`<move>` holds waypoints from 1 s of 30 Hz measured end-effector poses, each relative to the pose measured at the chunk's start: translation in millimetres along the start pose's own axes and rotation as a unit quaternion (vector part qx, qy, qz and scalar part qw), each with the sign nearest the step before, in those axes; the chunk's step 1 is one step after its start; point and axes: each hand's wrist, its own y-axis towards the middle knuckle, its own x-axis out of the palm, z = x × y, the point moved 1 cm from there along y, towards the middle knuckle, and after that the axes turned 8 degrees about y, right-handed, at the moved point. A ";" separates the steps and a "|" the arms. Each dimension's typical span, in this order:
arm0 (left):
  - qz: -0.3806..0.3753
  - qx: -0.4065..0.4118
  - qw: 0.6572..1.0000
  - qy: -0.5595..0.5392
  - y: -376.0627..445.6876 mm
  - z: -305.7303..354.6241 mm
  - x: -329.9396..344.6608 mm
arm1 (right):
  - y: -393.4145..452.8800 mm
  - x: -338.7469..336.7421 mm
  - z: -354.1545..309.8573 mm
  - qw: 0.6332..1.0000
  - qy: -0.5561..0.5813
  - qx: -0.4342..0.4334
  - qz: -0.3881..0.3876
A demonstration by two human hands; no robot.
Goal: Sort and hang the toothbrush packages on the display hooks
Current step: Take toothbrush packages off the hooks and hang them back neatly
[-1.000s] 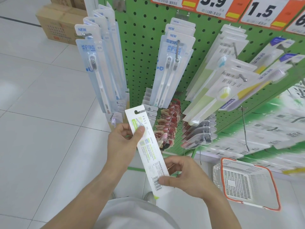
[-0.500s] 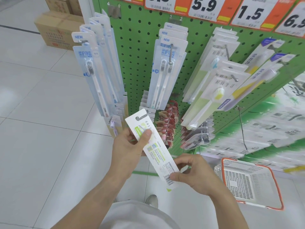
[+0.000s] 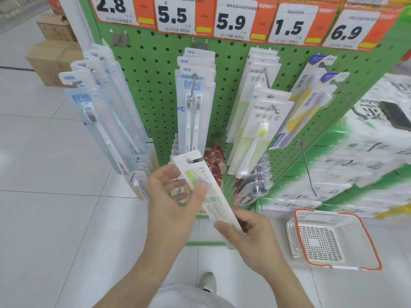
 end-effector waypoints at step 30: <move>-0.200 0.164 0.962 -0.082 -5.8 52.6 50.4 | -16.3 -28.1 -33.3 0.929 0.039 -0.272 0.246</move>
